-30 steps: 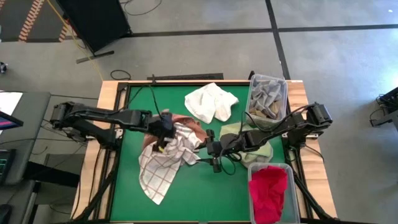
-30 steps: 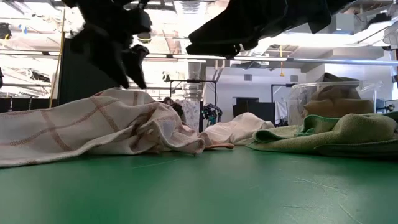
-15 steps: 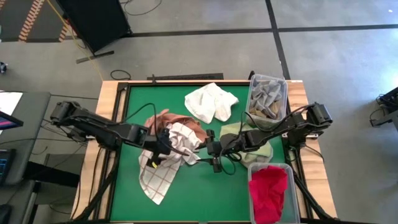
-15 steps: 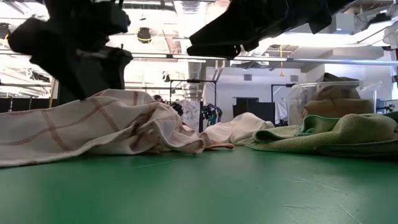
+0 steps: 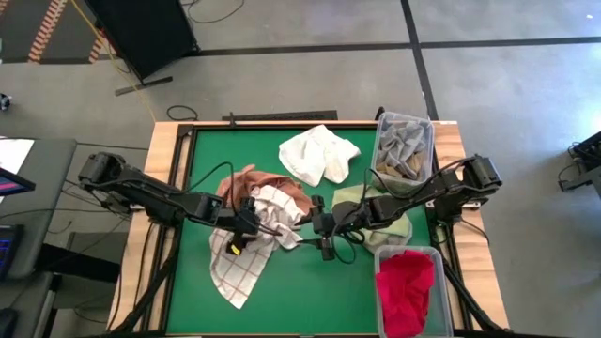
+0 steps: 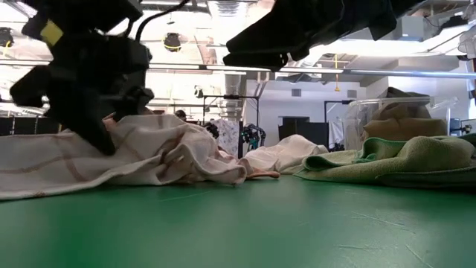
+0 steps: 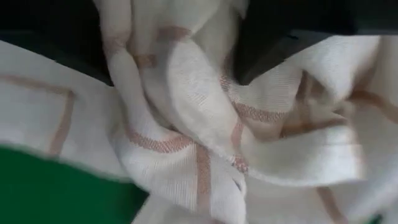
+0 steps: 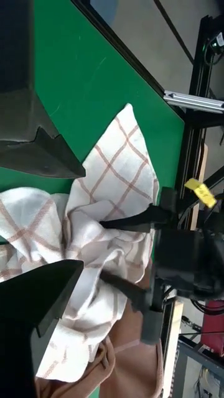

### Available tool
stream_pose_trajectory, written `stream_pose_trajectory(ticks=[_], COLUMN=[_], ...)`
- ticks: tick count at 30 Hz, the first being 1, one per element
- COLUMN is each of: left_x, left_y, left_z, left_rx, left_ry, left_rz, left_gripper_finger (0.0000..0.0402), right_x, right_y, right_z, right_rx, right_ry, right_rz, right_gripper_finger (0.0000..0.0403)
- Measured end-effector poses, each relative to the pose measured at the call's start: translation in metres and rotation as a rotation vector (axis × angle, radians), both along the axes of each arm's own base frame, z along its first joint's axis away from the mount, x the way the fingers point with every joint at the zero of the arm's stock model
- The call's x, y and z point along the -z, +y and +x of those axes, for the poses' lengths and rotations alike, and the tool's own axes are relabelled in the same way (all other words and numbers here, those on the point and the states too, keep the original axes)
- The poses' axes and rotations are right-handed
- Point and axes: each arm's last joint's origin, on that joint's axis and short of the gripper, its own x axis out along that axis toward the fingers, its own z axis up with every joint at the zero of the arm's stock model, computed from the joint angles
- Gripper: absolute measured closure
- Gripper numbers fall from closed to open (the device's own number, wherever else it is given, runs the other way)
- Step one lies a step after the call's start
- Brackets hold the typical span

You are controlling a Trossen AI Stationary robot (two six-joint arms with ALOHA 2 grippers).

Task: Sort towels by color in basket
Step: Put the patterned white towel into the top transparent bin

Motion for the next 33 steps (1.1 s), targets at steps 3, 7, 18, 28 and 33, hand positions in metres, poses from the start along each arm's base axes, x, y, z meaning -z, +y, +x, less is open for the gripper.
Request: stream_pose_trajectory(ticks=[3,7,18,28,33], left_x=[0.011,0.021,-0.029,-0.111,-0.136], left_y=[-0.001,-0.005,-0.022,-0.024,-0.018], left_z=[0.002,0.007,0.021,0.007,0.000], left_rx=[0.008,0.022,0.134,0.121,0.098], left_ry=[0.042,0.088,0.078,-0.058,-0.156], left_rz=[0.000,0.013,0.048,0.172,0.247], left_gripper_finger=[0.0164,0.0249,0.0384,0.0393,0.0393], right_x=[0.000,0.000,0.001,0.002,0.002], right_y=[0.000,0.000,0.000,0.001,0.007], right_z=[0.000,0.000,0.000,-0.001,-0.002], right_rx=[0.000,0.000,0.000,0.001,-0.014], right_ry=[0.001,0.001,0.009,0.018,0.026], right_rz=[0.000,0.000,-0.001,0.004,0.010], right_gripper_finger=[0.0148,0.0148,0.0148,0.0148,0.0148])
